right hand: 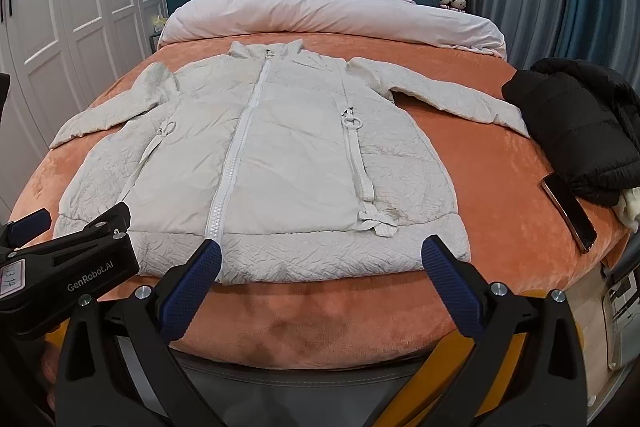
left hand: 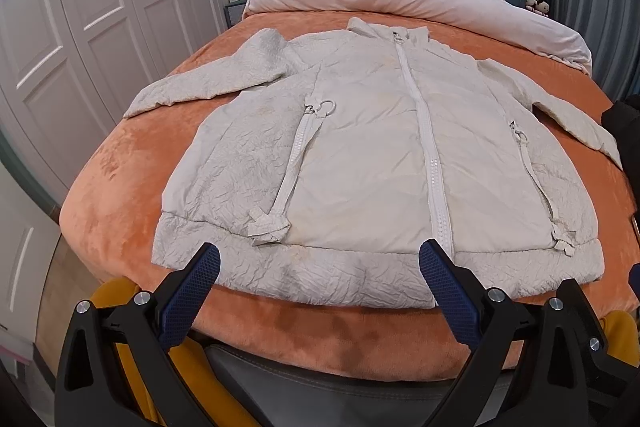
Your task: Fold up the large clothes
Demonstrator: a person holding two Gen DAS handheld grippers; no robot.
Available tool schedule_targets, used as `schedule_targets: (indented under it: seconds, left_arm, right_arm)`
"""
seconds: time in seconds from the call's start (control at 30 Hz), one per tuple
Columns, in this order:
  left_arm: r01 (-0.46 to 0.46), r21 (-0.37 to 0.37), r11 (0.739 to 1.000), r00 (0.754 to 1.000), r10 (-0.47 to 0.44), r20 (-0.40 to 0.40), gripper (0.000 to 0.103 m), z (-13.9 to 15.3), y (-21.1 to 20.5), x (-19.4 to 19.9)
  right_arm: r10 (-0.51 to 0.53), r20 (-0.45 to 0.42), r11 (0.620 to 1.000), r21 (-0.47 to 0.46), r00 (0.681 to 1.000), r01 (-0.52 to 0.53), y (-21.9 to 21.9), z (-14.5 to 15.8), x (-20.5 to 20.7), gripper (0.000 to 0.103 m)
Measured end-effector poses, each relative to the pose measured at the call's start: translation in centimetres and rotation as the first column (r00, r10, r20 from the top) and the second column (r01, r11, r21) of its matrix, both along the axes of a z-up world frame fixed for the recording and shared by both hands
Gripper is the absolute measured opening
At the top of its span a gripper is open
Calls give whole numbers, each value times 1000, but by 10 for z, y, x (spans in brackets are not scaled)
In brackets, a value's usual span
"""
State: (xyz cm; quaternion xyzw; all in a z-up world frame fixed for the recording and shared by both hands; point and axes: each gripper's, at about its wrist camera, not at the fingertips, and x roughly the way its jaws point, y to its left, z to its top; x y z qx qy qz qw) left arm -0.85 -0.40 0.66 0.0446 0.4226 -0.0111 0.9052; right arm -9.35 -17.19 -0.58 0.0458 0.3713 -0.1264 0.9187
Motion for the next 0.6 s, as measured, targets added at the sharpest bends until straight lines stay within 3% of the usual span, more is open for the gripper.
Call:
schedule_targets:
  seconds: [0.6]
  left_arm:
    - [-2, 12, 1000, 1000, 2, 2, 97, -1, 0, -2]
  right_arm:
    - [-1, 2, 1000, 5, 1000, 1, 1, -1, -1, 98]
